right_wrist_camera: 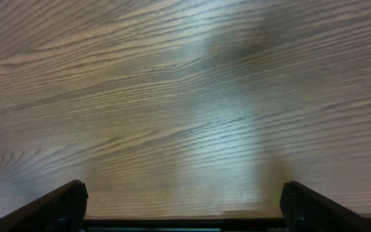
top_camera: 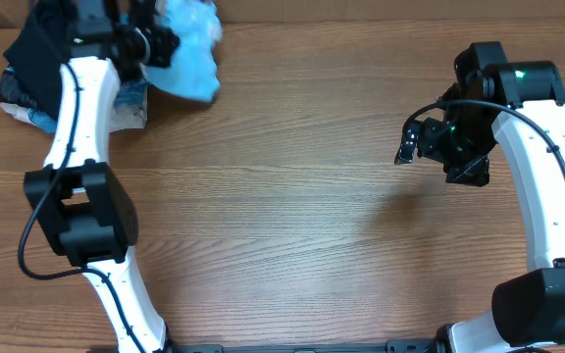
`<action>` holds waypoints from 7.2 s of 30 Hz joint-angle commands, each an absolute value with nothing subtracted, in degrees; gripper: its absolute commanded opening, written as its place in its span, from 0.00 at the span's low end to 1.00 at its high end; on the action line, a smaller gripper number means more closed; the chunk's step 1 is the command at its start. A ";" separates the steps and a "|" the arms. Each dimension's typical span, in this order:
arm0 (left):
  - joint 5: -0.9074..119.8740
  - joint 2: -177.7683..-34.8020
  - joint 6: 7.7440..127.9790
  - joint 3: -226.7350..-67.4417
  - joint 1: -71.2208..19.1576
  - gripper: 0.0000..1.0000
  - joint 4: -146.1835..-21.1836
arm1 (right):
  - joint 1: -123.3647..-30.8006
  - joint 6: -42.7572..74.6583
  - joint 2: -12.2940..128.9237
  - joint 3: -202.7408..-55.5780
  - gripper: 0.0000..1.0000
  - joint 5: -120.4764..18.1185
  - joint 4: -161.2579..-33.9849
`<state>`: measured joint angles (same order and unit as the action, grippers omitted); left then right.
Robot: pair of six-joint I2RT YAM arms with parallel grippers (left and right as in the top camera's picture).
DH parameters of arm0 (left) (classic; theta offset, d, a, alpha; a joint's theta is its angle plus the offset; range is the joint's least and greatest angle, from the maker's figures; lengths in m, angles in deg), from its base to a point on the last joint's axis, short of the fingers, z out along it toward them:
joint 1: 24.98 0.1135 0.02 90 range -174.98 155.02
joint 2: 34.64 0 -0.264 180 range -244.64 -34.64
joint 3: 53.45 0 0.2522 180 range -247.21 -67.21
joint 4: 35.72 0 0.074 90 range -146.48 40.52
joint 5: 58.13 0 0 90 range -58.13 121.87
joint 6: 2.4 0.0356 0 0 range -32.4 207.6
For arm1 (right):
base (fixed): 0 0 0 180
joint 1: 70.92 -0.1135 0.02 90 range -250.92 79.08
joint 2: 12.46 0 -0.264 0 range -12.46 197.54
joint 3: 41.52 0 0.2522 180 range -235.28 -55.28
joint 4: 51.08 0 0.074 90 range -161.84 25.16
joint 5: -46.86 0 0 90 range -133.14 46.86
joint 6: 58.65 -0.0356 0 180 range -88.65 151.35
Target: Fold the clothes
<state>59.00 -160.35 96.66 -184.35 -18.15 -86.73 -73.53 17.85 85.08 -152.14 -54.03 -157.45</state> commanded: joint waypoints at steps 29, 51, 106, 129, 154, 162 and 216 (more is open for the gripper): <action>49.34 -160.09 87.35 -182.74 -0.32 0.17 -84.44 | -73.42 16.32 83.99 -153.72 1.00 -53.24 -160.14; 52.07 -152.85 77.69 -179.61 4.19 1.00 -89.16 | -73.42 16.39 83.99 -153.72 1.00 -53.22 -160.27; 28.34 -161.22 80.66 -182.82 -10.79 0.13 -69.53 | -73.42 16.61 83.99 -153.72 1.00 -52.98 -159.07; 33.19 -162.62 80.48 -184.44 -12.64 0.16 -67.15 | -73.42 16.56 83.99 -153.72 1.00 -53.00 -158.31; 28.62 -173.46 84.18 -184.35 -5.41 0.49 -65.49 | -73.42 16.32 83.99 -153.54 1.00 -53.05 -157.56; 29.21 -167.04 81.03 -184.42 -6.09 1.00 -66.91 | -73.42 13.35 83.96 -153.56 1.00 -53.03 -156.17; 65.87 -50.45 86.52 -116.10 -9.63 1.00 -104.20 | -73.47 2.55 14.33 -105.76 1.00 -46.62 -122.33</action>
<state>64.93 -52.24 87.96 -120.27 -9.63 -104.96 -73.53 4.15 14.33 -108.23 -48.20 -125.67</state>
